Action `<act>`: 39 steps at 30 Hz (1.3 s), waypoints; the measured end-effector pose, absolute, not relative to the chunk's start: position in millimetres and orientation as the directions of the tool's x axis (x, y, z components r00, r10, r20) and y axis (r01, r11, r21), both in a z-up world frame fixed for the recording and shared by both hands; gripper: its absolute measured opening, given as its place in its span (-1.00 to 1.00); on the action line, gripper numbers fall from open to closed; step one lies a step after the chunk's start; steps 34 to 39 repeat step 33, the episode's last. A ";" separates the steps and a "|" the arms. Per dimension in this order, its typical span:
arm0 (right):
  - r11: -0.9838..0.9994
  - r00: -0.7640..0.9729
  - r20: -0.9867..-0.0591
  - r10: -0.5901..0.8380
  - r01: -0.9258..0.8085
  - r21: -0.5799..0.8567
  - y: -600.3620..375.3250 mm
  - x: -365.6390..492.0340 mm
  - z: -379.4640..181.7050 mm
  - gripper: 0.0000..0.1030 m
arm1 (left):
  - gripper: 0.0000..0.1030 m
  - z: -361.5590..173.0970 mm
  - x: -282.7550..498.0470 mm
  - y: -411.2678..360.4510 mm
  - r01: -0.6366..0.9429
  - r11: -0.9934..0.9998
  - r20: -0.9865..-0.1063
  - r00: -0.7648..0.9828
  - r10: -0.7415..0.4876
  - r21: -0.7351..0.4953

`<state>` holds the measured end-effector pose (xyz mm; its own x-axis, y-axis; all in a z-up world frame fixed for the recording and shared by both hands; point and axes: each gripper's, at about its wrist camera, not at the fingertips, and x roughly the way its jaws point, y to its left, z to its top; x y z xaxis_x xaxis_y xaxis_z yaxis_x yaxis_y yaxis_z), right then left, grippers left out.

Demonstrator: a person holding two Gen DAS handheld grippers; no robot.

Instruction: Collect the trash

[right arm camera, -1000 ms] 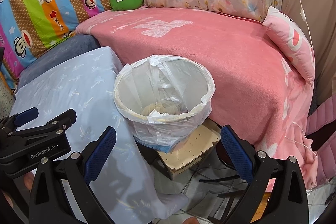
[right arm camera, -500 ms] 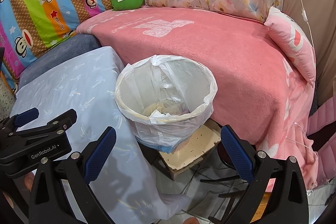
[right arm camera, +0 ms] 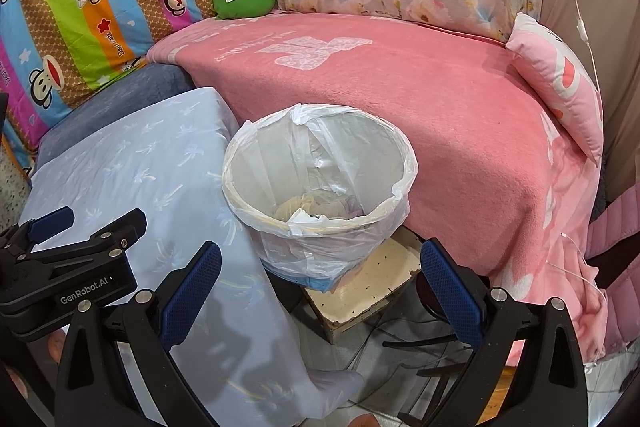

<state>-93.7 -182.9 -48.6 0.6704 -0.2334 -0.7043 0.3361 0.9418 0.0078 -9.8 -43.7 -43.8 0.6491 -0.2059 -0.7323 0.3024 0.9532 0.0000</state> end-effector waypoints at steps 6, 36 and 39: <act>0.942 0.670 -0.705 -0.234 0.336 0.007 -182.4 -92.8 -48.8 0.88 | 0.86 -43.7 -10.3 -42.6 0.298 0.955 -0.731 0.651 -0.203 -0.001; 0.942 0.670 -0.705 -0.231 0.334 0.009 -182.4 -90.0 -49.3 0.88 | 0.86 -42.0 -9.0 -43.8 0.293 0.956 -0.731 0.653 -0.198 0.003; 0.942 0.670 -0.705 -0.231 0.334 0.009 -182.4 -90.0 -49.3 0.88 | 0.86 -42.0 -9.0 -43.8 0.293 0.956 -0.731 0.653 -0.198 0.003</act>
